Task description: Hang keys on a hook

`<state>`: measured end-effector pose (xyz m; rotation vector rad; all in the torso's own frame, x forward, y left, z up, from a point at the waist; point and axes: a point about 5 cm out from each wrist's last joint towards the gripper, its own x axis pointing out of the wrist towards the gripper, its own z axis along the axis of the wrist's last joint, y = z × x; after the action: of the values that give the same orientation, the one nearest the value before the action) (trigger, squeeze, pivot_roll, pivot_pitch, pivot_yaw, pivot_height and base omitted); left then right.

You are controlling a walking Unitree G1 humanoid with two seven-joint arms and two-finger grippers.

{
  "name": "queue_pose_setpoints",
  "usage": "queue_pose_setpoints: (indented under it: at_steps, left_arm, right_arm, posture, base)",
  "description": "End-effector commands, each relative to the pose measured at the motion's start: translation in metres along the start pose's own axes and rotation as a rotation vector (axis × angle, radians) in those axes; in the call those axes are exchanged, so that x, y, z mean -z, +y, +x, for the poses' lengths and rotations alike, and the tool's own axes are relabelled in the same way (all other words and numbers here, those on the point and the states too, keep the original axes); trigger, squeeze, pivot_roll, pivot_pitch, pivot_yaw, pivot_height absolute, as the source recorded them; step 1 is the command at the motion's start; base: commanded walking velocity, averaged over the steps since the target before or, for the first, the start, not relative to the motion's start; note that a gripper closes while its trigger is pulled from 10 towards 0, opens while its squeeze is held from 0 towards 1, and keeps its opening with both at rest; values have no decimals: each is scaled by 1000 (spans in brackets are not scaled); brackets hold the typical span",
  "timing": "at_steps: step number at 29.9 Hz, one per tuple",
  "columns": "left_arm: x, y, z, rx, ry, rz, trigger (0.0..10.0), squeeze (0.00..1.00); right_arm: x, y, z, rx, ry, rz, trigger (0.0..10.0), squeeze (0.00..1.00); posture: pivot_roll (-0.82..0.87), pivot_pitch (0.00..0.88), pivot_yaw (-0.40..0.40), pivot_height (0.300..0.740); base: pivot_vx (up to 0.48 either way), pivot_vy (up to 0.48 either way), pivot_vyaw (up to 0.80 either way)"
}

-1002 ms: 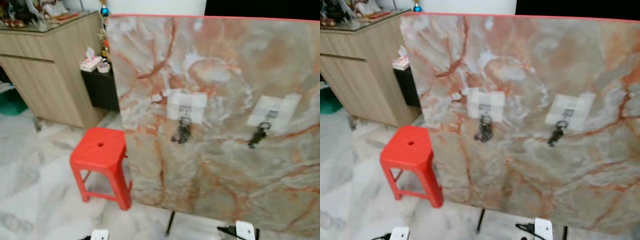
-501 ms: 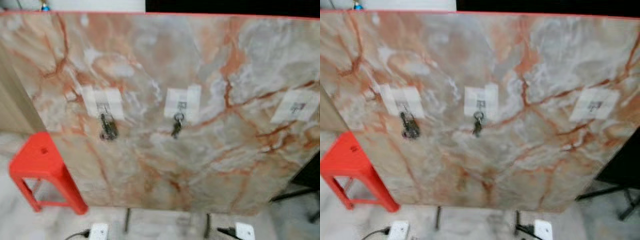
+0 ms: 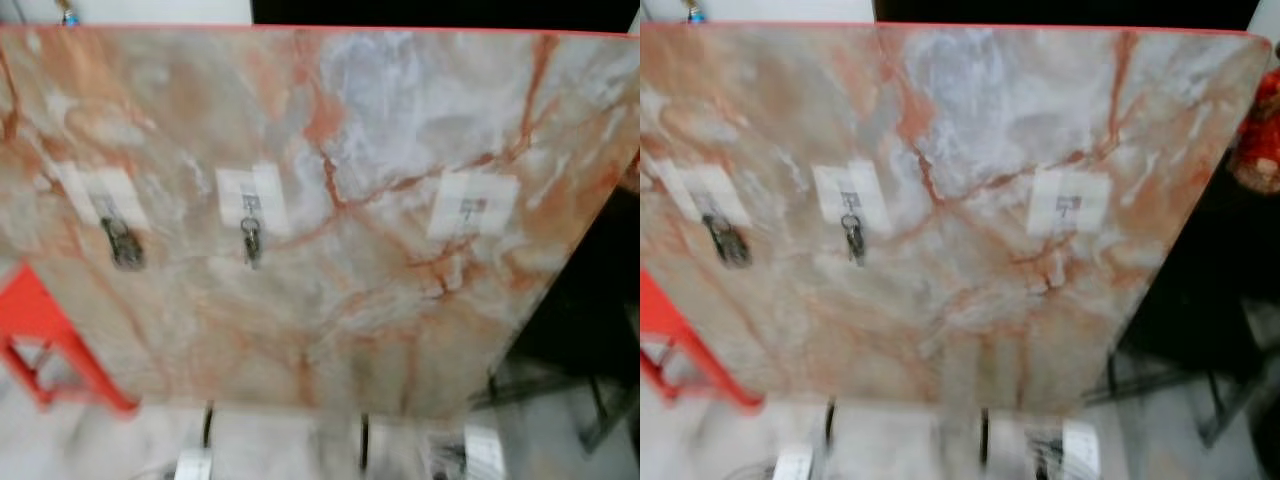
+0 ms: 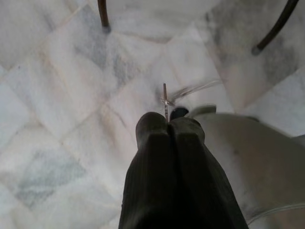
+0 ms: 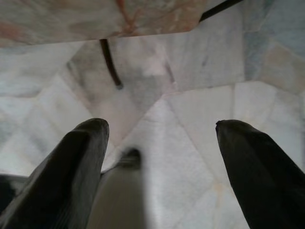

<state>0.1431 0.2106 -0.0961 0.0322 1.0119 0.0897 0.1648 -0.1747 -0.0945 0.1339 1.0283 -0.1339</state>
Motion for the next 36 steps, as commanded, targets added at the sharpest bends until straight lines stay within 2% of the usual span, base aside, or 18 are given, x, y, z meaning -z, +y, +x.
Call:
queue_pose_setpoints:
  at_steps: [1, 24, 32, 34, 36]
  left_arm:
    - [-2, -4, 1, 8, 2, 7, 10000, 0]
    - [-3, -3, 1, -7, -18, 0, 10000, 0]
    - [-13, -1, -1, -64, -142, 0, 10000, 0]
    - [-19, 0, -3, -85, -222, -7, 10000, 0]
    - [-25, 1, -3, -95, -263, -9, 10000, 0]
  right_arm:
    - [1, -9, -1, 23, 5, 0, 10000, 0]
    - [1, -10, -1, 22, 5, -2, 10000, 0]
    - [-4, -17, -1, 27, -3, -3, 10000, 0]
    - [-6, -19, -1, 27, -6, -5, 10000, 0]
    - [-6, -19, -1, 27, -7, -6, 10000, 0]
  posture:
    - [49, 0, 7, 740]
    - [56, 0, 0, 740]
    - [53, 0, -2, 740]
    - [56, 0, -6, 740]
    - [56, 0, -6, 740]
  base:
    - [0, -480, 0]
    - [0, -480, 0]
    - [0, 0, 0]
    - [0, 0, 0]
    - [0, 0, 0]
